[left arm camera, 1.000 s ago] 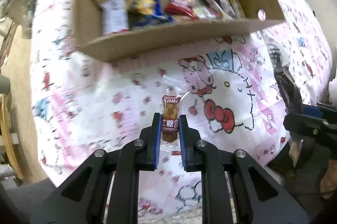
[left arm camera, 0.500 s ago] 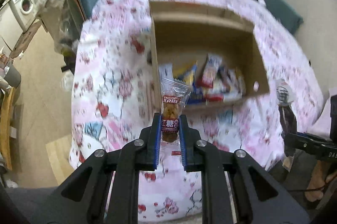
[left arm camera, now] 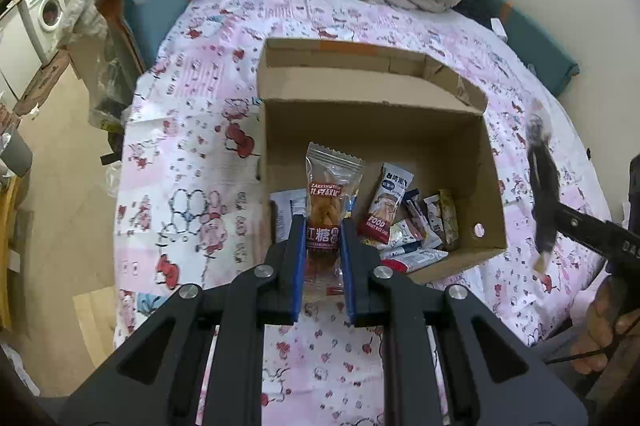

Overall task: Organize snacks
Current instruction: 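Lower both packets into the box and open both tools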

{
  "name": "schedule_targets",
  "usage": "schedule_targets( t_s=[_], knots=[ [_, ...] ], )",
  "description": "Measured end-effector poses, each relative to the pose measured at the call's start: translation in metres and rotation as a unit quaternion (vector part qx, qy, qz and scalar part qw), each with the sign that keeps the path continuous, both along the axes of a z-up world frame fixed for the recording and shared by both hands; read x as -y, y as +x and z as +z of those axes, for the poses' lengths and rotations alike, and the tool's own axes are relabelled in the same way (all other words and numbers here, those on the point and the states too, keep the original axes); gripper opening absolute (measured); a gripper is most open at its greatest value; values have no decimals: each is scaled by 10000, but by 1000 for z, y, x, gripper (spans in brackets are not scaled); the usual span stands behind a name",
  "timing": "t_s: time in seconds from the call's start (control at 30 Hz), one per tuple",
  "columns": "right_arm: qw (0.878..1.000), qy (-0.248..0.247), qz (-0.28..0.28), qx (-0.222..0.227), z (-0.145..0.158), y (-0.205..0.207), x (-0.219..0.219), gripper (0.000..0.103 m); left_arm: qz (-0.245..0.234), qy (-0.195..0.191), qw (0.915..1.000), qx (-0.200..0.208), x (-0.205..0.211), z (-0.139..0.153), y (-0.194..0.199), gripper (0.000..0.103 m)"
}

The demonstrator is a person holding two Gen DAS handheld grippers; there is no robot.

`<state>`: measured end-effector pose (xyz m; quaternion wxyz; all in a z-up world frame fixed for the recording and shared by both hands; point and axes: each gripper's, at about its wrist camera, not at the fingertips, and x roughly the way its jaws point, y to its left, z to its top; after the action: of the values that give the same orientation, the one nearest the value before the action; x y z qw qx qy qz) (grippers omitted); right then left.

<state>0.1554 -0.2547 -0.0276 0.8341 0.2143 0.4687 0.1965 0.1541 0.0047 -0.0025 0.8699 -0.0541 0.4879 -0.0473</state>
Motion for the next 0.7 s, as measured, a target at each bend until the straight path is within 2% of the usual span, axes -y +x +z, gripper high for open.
schedule_targets(
  t_s=[0.23, 0.37, 0.47, 0.57, 0.6, 0.63, 0.67, 0.7],
  knots=[
    [9991, -367, -8, -188, -37, 27, -11, 45, -101, 71, 9997, -225, 16, -32, 24, 14],
    [9988, -464, 18, -171, -45, 33, -12, 47, -207, 72, 9995, -232, 23, -43, 28, 16],
    [9991, -341, -76, -226, -49, 35, -9, 52, -266, 116, 9993, -224, 27, -49, 31, 16],
    [9993, -246, -199, -205, -47, 35, -6, 66, -302, 197, 9993, -105, 30, -47, 31, 20],
    [9994, -191, -221, -190, -47, 35, -4, 71, -328, 192, 9992, -79, 32, -45, 31, 28],
    [9995, -122, -237, -148, -45, 35, -2, 79, -323, 179, 9993, -73, 31, -45, 31, 45],
    [9995, -105, -288, -111, -43, 35, 1, 83, -303, 165, 9994, -65, 31, -44, 31, 55],
    [9993, -92, -361, -49, -40, 33, 4, 87, -264, 142, 9995, -26, 30, -41, 30, 74]
  ],
)
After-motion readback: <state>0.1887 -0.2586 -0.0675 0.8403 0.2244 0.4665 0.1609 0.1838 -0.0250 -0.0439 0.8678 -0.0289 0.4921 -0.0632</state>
